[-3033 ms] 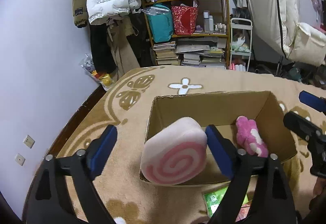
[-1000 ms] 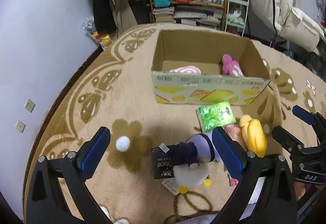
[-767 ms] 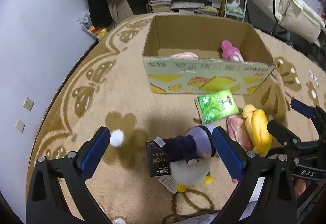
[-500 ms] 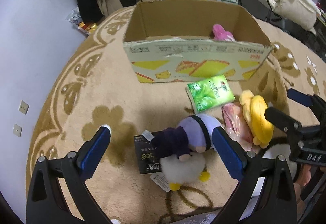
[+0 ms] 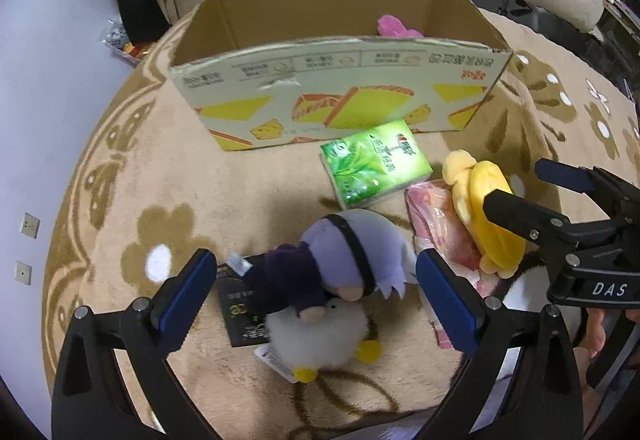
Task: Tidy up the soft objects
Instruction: 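Grasp the penguin plush with the left tool while the right tool grasps the yellow duck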
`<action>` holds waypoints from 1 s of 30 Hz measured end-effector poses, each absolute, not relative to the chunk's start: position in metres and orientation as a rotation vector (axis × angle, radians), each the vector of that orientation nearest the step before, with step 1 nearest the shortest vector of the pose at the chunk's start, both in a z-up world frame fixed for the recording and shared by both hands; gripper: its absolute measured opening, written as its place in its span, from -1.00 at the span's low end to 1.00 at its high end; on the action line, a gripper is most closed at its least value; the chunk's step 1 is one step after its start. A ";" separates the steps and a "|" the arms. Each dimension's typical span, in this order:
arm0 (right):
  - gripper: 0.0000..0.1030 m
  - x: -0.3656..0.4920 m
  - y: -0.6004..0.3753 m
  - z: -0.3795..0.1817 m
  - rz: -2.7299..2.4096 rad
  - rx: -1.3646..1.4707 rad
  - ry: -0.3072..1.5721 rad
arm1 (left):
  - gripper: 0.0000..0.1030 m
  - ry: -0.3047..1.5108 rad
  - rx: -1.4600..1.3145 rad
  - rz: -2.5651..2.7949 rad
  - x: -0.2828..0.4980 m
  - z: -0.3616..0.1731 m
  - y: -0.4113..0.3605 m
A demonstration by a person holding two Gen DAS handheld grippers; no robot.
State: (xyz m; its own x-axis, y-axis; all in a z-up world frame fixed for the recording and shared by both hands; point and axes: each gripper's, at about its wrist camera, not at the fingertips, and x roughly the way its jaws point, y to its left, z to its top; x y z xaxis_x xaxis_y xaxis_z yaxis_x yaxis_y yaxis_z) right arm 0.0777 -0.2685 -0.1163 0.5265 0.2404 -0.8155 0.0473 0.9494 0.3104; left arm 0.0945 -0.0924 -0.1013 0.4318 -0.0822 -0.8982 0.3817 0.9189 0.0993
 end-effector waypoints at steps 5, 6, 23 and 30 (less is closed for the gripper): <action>1.00 0.082 -0.272 -0.120 0.112 0.333 1.024 | 0.92 1.123 0.298 -0.329 0.097 -0.109 -0.101; 1.00 0.082 -0.273 -0.121 0.112 0.335 1.024 | 0.92 1.121 0.307 -0.330 0.096 -0.110 -0.103; 0.91 0.092 -0.270 -0.142 0.127 0.367 1.091 | 0.92 1.168 0.404 -0.310 0.107 -0.142 -0.121; 0.82 0.097 -0.263 -0.147 0.139 0.359 1.109 | 0.92 1.180 0.425 -0.296 0.114 -0.151 -0.122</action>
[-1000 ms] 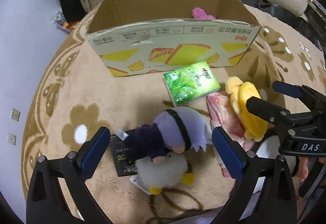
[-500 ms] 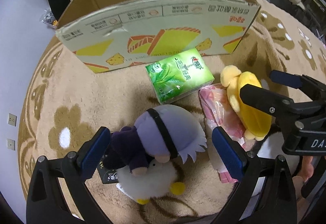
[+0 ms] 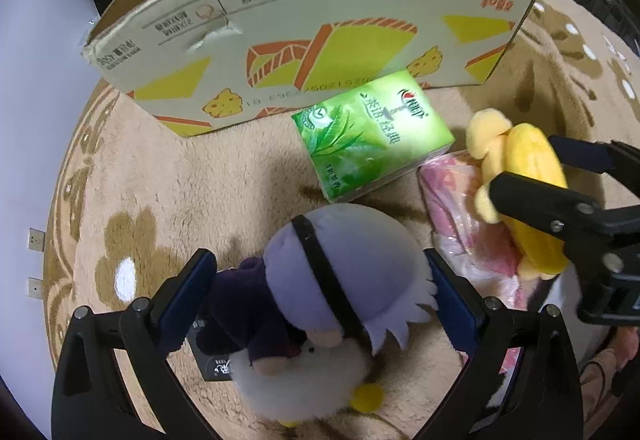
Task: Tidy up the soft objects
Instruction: 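Grasp the penguin plush with the left tool while the right tool grasps the yellow duck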
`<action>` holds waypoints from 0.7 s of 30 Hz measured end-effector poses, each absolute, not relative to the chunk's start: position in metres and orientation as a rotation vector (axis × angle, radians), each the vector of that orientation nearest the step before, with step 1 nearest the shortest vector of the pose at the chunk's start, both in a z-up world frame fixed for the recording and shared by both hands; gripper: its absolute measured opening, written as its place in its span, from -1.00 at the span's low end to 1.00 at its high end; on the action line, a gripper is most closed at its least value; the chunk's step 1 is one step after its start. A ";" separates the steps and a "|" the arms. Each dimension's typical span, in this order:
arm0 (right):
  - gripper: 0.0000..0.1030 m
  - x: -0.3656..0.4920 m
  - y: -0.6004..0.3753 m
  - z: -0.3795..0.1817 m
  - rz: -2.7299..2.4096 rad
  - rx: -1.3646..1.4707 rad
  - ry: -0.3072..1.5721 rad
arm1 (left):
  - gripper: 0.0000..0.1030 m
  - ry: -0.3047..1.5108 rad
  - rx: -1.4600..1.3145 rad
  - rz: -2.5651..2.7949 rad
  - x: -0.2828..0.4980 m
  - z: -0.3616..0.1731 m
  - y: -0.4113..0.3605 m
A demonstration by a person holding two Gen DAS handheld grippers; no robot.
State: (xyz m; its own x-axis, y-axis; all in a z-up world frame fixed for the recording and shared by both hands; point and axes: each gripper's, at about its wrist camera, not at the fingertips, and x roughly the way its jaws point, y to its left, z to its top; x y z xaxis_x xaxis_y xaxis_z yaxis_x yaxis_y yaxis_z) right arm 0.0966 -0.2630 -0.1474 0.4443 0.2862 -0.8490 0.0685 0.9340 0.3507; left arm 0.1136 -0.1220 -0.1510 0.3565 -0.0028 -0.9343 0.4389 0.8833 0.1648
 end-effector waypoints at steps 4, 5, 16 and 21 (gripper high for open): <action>0.82 0.097 -0.263 -0.151 0.139 0.365 1.112 | 0.92 1.199 0.453 -0.273 0.119 -0.161 -0.123; 0.82 0.098 -0.263 -0.151 0.139 0.368 1.113 | 0.92 1.202 0.454 -0.270 0.120 -0.163 -0.123; 0.82 0.099 -0.264 -0.153 0.134 0.365 1.122 | 0.78 1.192 0.426 -0.263 0.136 -0.170 -0.108; 0.64 0.097 -0.265 -0.151 0.133 0.344 1.116 | 0.71 1.180 0.423 -0.279 0.133 -0.169 -0.108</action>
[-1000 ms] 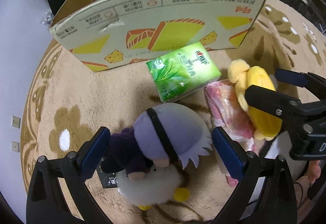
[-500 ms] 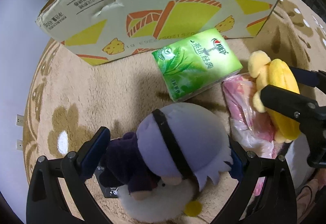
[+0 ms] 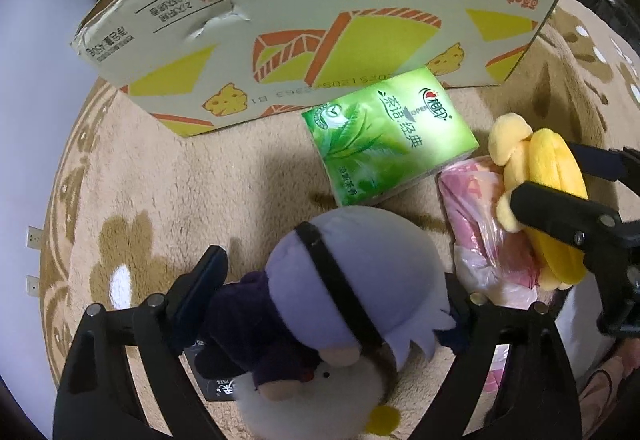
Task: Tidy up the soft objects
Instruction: 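Grasp the penguin plush with the left tool while the right tool grasps the yellow duck, then carry the penguin with the left tool while the right tool carries the duck, dropping both into the box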
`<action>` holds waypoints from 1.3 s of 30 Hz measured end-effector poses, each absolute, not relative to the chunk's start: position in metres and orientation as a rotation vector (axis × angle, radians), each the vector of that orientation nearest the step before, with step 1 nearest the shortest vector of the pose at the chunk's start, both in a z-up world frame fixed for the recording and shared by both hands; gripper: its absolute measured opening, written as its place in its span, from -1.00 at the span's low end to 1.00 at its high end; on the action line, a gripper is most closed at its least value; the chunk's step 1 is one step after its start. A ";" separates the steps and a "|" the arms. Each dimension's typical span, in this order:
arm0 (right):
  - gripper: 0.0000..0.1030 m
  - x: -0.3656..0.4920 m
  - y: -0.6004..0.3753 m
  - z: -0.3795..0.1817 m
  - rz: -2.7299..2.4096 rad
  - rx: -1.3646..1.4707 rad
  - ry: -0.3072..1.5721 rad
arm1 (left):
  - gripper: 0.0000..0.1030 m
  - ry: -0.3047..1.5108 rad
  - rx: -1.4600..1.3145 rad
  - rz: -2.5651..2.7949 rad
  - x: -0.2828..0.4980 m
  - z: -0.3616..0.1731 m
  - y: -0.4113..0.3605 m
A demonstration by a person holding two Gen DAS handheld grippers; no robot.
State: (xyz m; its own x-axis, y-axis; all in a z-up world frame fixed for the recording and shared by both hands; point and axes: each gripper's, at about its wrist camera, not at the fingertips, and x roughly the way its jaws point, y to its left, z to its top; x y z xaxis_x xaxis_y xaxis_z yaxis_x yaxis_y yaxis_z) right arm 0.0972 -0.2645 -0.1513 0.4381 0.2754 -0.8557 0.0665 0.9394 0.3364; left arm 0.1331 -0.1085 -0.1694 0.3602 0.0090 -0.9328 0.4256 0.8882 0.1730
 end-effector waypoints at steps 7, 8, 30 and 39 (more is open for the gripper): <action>0.18 0.097 -0.259 -0.139 0.149 0.310 1.059 | 0.63 1.173 0.417 -0.287 0.133 -0.167 -0.107; 0.14 0.097 -0.257 -0.138 0.150 0.300 1.059 | 0.62 1.169 0.415 -0.284 0.134 -0.166 -0.106; 0.01 0.077 -0.265 -0.070 0.162 0.281 0.796 | 0.62 0.933 0.211 -0.180 0.131 -0.091 -0.057; 0.01 0.069 -0.257 -0.031 0.165 0.233 0.678 | 0.62 0.789 0.187 -0.164 0.113 -0.040 -0.056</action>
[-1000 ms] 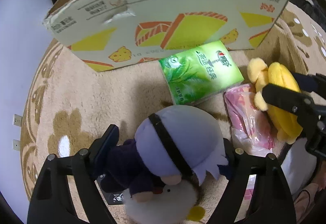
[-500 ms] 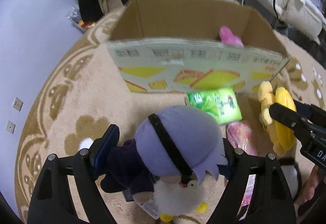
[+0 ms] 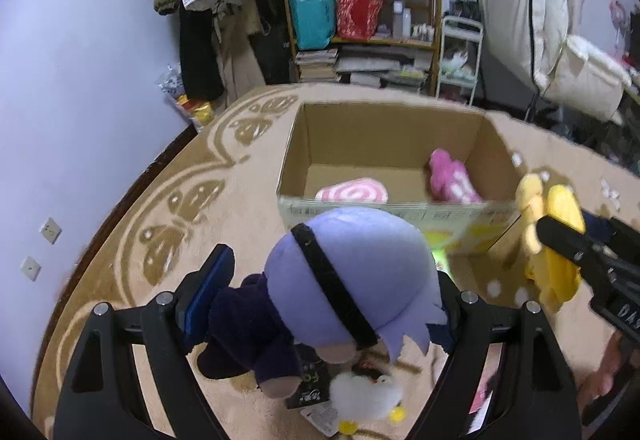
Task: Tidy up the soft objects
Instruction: 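Carry the penguin with the left tool while the right tool carries the duck, dropping both into the box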
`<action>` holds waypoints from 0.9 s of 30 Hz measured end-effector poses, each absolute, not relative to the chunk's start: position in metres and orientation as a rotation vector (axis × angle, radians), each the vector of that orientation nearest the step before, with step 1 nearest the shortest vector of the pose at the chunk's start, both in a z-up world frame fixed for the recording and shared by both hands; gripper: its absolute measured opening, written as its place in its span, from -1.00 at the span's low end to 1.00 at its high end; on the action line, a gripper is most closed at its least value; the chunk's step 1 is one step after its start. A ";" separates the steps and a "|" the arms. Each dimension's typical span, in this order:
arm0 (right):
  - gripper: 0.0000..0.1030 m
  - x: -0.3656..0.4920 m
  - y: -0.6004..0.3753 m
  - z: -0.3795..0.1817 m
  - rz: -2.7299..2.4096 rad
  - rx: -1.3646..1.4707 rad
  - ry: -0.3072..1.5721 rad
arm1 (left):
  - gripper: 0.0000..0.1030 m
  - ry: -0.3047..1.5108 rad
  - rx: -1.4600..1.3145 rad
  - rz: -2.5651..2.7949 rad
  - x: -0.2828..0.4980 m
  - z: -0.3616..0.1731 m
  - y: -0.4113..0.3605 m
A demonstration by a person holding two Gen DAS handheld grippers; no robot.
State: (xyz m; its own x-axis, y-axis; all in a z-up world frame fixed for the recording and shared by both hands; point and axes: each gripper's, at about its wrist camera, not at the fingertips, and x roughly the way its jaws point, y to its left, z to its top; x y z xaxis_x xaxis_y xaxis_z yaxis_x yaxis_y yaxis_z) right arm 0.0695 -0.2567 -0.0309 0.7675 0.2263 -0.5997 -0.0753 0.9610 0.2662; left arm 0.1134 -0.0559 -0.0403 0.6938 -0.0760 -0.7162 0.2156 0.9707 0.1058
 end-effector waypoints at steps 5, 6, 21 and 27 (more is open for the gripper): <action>0.01 0.070 -0.255 -0.016 0.164 0.218 0.620 | 0.62 0.725 0.172 -0.177 0.116 -0.017 -0.054; 0.01 0.072 -0.255 -0.012 0.164 0.215 0.607 | 0.62 0.712 0.180 -0.179 0.118 -0.012 -0.055; 0.02 0.109 -0.257 0.009 0.147 0.171 0.548 | 0.62 0.560 0.169 -0.143 0.169 0.035 -0.064; 0.03 0.123 -0.263 0.012 0.144 0.138 0.513 | 0.63 0.563 0.196 -0.169 0.185 0.037 -0.069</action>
State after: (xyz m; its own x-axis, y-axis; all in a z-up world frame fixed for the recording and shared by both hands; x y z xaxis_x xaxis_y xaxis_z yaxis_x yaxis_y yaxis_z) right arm 0.1226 -0.2631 0.0120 0.8615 0.1708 -0.4781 -0.1020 0.9807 0.1667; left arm 0.1852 -0.0689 0.0371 0.8326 -0.1045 -0.5440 0.2117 0.9675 0.1381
